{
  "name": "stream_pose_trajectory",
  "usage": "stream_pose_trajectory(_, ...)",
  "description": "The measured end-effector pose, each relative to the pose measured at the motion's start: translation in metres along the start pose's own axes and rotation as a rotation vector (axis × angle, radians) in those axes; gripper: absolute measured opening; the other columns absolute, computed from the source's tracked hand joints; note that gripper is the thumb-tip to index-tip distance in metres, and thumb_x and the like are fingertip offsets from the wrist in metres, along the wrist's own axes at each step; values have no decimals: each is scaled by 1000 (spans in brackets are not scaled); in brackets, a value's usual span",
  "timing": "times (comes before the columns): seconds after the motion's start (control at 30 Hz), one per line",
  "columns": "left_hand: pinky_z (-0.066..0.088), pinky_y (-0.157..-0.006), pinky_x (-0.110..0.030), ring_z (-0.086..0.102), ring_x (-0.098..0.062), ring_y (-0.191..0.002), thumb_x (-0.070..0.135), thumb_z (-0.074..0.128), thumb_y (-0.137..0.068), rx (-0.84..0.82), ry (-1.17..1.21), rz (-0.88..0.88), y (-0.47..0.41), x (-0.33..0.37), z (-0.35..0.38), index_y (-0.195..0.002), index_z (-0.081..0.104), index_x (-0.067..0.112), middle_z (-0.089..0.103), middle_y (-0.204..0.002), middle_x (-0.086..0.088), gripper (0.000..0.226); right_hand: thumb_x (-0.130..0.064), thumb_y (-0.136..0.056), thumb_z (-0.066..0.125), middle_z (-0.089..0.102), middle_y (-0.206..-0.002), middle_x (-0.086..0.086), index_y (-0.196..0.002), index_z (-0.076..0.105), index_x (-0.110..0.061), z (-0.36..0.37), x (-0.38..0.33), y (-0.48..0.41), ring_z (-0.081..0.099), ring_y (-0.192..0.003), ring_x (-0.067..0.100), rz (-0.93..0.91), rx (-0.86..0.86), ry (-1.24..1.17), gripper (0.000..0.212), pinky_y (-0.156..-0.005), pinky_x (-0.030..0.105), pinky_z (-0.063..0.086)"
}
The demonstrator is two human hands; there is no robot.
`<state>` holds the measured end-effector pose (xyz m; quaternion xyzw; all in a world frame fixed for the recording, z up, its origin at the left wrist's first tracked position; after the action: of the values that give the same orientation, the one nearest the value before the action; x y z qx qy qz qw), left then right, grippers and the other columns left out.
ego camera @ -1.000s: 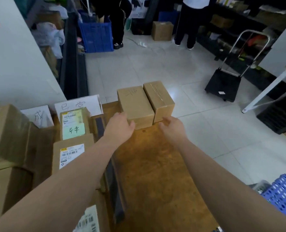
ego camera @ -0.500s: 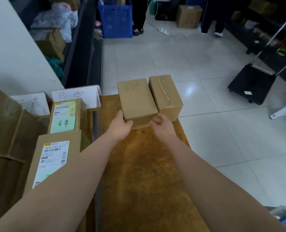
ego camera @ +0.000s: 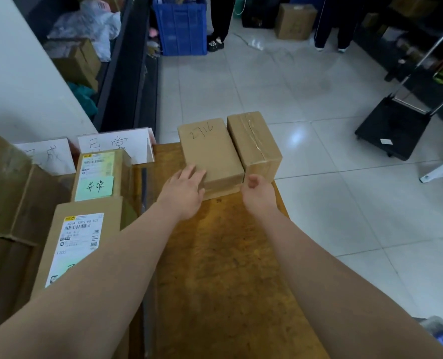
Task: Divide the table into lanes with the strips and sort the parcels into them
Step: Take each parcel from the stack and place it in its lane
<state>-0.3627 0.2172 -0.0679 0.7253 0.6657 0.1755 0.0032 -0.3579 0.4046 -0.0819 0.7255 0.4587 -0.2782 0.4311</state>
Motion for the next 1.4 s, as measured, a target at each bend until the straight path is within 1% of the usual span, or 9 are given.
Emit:
stream_pose_trajectory(0.17, 22, -119, -41, 23, -27, -148, 32, 41, -103, 5, 88, 52, 34, -3, 0, -151, 30, 24, 20, -162, -3, 50, -20, -99, 51, 57, -130, 1, -139, 47, -15, 12, -4, 6, 55, -113, 16, -11, -53, -47, 41, -88, 26, 46)
stream_pose_trajectory(0.3, 37, -104, -28, 45, -19, -132, 38, 44, -102, 33, 355, -83, 59, -9, -3, -143, 43, 16, 26, -157, -3, 47, -26, -100, 46, 55, -91, -7, -108, 53, -20, 22, 10, 22, 54, -86, 10, 71, -68, -128, 12, -63, 20, 39)
stream_pose_trajectory(0.5, 37, -109, -41, 40, -33, -133, 63, 52, -90, -13, 674, -363, 104, -16, 22, -153, 19, 26, 11, -153, -4, 80, -17, -101, 42, 61, -102, -8, -108, 64, -20, 11, 19, 59, 56, -98, 11, -37, -123, -90, 23, -84, 25, 46)
stream_pose_trajectory(0.8, 32, -114, -52, 33, -31, -140, 97, 57, -42, -207, 1153, -600, 162, 23, 80, -155, -3, 38, 24, -159, -3, 141, -34, -86, 71, 55, -118, -10, -112, 64, -32, -15, 28, 113, 52, -107, 8, -130, -272, -109, 27, -76, 16, 44)
stream_pose_trajectory(0.9, 35, -110, -52, 41, -29, -133, 88, 59, -60, -257, 1328, -611, 175, 42, 90, -156, 1, 40, 36, -153, 1, 121, -36, -84, 73, 56, -116, -11, -124, 56, -29, -33, 36, 121, 55, -102, 6, -117, -227, -139, 45, -74, 16, 46)
stream_pose_trajectory(1.0, 37, -107, -58, 52, -26, -122, 83, 56, -70, -269, 1447, -621, 186, 54, 100, -153, 20, 39, 52, -138, 3, 101, -34, -95, 58, 58, -117, -9, -128, 54, -24, -47, 46, 127, 56, -103, 7, -64, -189, -197, 35, -89, 28, 50)
stream_pose_trajectory(1.1, 42, -103, -59, 57, -26, -116, 67, 50, -89, -241, 1575, -635, 194, 58, 107, -142, 40, 34, 59, -129, 0, 64, -19, -100, 51, 64, -113, -6, -124, 61, -19, -51, 51, 133, 60, -99, 6, -93, -219, -184, 26, -81, 21, 52)
stream_pose_trajectory(1.2, 46, -101, -57, 54, -29, -122, 47, 46, -100, -182, 1669, -687, 202, 52, 114, -147, 38, 26, 55, -136, -2, 51, -20, -96, 59, 60, -122, -6, -127, 60, -20, -48, 58, 139, 57, -107, 10, -110, -256, -90, 32, -79, 18, 47)
stream_pose_trajectory(1.4, 58, -86, -49, 52, -25, -118, 28, 40, -105, 3, 1524, -735, 220, 34, 111, -155, 18, 37, 41, -147, -1, 55, -45, -74, 80, 50, -136, 0, -143, 35, -19, -31, 92, 150, 53, -114, 17, 84, -368, -17, 87, -79, 26, 50)
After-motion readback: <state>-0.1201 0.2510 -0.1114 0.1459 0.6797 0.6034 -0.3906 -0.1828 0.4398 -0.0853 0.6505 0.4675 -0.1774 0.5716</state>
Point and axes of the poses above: each hand's wrist, its own y-axis away from the middle knuckle, its own z-axis out of the palm, x = y × z, the point moved 10 cm from there along -y, towards the middle knuckle
